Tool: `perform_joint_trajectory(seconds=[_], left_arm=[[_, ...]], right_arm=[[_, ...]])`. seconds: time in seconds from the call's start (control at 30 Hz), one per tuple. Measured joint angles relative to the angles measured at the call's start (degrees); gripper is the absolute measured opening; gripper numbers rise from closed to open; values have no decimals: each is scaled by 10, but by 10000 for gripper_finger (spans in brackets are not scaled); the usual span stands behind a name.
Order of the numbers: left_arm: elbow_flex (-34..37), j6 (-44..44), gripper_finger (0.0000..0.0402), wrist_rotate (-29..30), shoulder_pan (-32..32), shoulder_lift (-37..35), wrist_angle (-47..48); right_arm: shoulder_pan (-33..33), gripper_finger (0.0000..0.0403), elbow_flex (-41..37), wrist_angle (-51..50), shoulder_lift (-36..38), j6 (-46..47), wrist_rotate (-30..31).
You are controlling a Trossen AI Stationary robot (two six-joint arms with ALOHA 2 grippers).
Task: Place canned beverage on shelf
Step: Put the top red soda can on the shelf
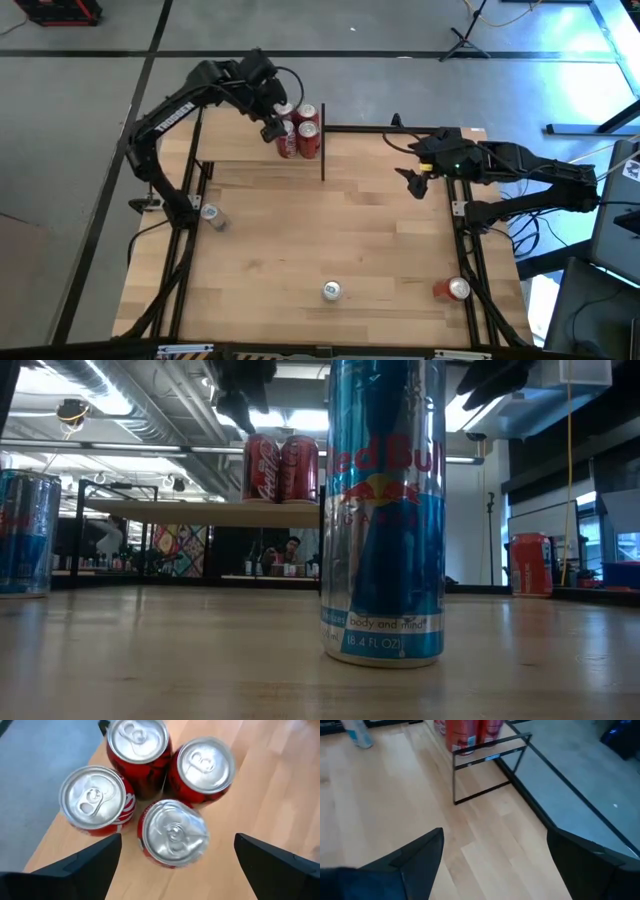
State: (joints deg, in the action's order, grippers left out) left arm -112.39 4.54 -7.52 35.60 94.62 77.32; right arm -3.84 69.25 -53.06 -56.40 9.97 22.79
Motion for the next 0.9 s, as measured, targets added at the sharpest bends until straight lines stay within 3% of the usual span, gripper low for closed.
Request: perform_joint_trajectory(seconds=[0.13,0.27,0.37,0.63,0.8,0.9], left_arm=[[10,-42,377,5,-14,-34,-9],[69,-84,377,62,-55,-90,-43],[134,-120,377,106,-91,-146,-90],[289,-196,377,136,-147,-280,-193],[323,-247,377,145,-148,-318,-205],[324,-252,377,143,-148,-326,-207]], right_arm=[[-25,347,0,-23,0,16,17],[-92,347,0,-44,-2,20,4],[-159,347,0,-47,-9,14,-22],[-376,347,0,-48,-65,-82,-74],[-472,347,0,-91,-122,-101,-74],[-494,347,0,-123,-145,-116,-80]])
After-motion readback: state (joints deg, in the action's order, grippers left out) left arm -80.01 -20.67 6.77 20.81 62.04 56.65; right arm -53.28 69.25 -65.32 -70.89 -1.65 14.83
